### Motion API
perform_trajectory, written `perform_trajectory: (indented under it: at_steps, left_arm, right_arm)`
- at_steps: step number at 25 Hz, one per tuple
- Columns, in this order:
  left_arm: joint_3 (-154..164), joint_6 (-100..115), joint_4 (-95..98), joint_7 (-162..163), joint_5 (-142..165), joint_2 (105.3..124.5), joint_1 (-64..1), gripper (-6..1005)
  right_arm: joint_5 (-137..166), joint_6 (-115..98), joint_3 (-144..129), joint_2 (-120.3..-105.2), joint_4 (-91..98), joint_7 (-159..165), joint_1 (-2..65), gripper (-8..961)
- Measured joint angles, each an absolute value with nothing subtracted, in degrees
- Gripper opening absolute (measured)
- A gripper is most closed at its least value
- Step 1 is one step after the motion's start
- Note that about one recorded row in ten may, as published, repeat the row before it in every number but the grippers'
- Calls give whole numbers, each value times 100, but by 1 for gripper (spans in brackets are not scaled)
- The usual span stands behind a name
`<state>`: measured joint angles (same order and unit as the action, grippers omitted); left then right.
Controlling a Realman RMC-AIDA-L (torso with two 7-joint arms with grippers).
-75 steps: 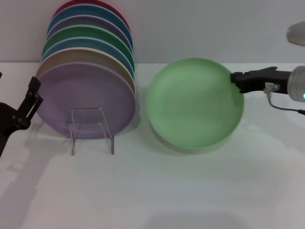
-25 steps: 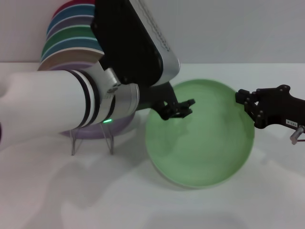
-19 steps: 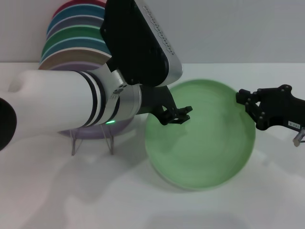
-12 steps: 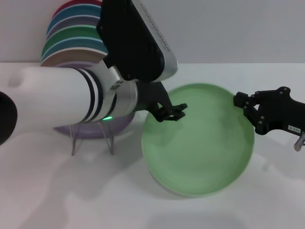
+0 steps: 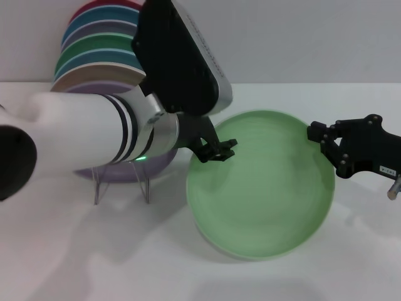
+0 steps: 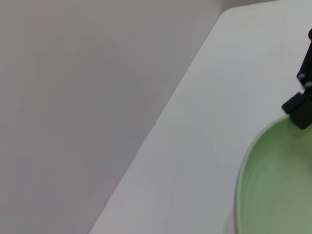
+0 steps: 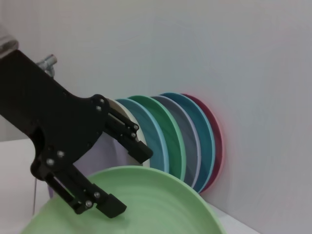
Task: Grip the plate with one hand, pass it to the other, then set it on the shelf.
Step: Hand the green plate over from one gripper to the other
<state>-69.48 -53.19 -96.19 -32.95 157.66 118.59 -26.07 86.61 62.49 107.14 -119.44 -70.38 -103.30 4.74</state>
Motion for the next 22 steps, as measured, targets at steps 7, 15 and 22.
perform_trajectory:
  at_steps: [7,15,22]
  left_arm:
    - [-6818,-5412,-9564,-3286,15973,11859,-2727,740]
    - [-6732,-5408,-9490,-3379,16027,11859,-2786,381]
    - [-6637,-5262,-9418,-3379,16064,11854,-2833,183]
  right_arm:
    - [8608,6339,10714,-11938,-7009,-10414,474,40]
    - [8456,6480,10714,-11931,-6939,-10572,462,43]
    - [8333,6742,10819,-11923,-6738,-10788,486,45]
